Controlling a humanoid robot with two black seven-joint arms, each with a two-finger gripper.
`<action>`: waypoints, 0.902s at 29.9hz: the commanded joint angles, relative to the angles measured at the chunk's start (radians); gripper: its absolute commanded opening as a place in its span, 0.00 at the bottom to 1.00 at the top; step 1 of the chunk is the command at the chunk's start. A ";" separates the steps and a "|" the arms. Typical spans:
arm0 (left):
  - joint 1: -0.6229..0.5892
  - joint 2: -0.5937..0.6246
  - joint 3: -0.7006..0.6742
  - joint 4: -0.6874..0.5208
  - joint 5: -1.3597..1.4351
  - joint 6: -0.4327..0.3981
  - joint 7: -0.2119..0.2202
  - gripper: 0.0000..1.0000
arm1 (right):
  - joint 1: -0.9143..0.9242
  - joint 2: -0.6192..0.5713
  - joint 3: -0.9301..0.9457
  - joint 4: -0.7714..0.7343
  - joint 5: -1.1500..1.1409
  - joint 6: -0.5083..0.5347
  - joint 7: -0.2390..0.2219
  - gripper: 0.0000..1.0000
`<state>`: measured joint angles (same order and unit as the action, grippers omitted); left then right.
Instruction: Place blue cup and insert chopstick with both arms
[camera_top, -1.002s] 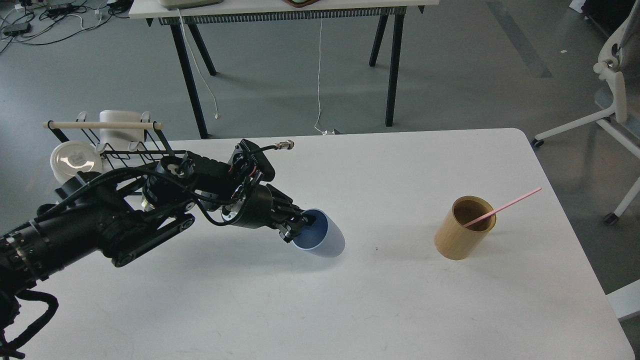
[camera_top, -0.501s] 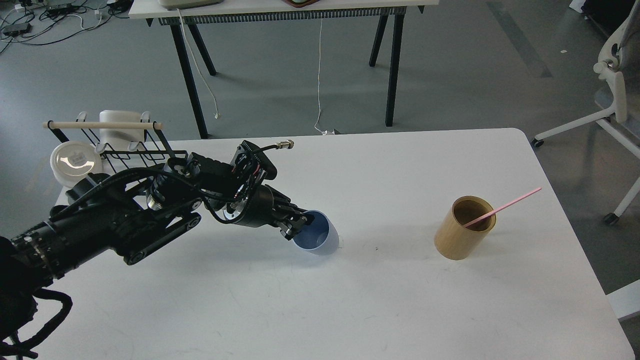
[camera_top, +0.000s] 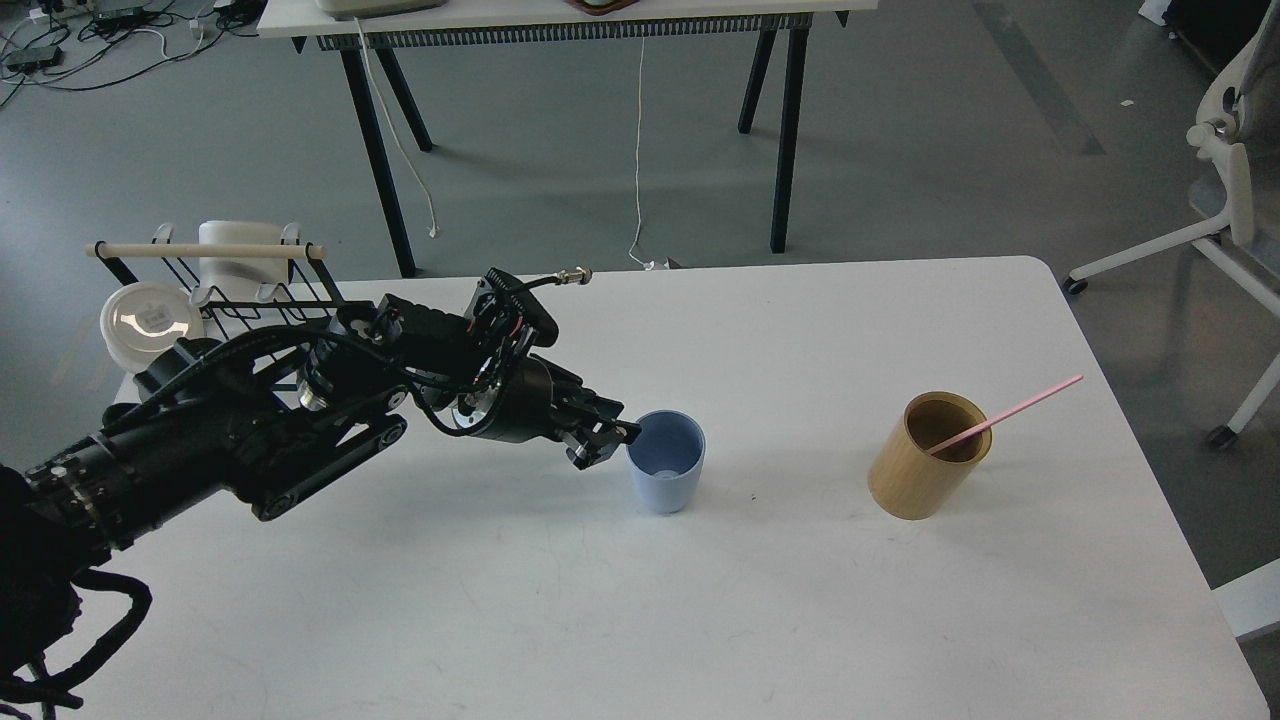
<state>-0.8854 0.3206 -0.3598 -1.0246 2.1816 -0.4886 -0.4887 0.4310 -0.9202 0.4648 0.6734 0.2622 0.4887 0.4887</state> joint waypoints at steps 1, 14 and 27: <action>-0.020 0.011 -0.028 0.004 0.000 0.000 0.000 0.64 | 0.000 0.000 0.003 0.003 -0.001 0.000 0.000 0.98; 0.009 0.123 -0.212 0.104 -0.792 0.000 0.000 0.88 | 0.015 -0.115 0.008 0.127 -0.383 0.000 0.000 0.98; 0.028 0.124 -0.214 0.110 -1.247 0.000 0.000 0.92 | 0.008 -0.373 0.094 0.550 -1.061 0.000 0.000 0.98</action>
<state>-0.8613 0.4470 -0.5691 -0.9141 0.9443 -0.4888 -0.4885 0.4433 -1.2189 0.5642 1.0937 -0.6689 0.4889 0.4888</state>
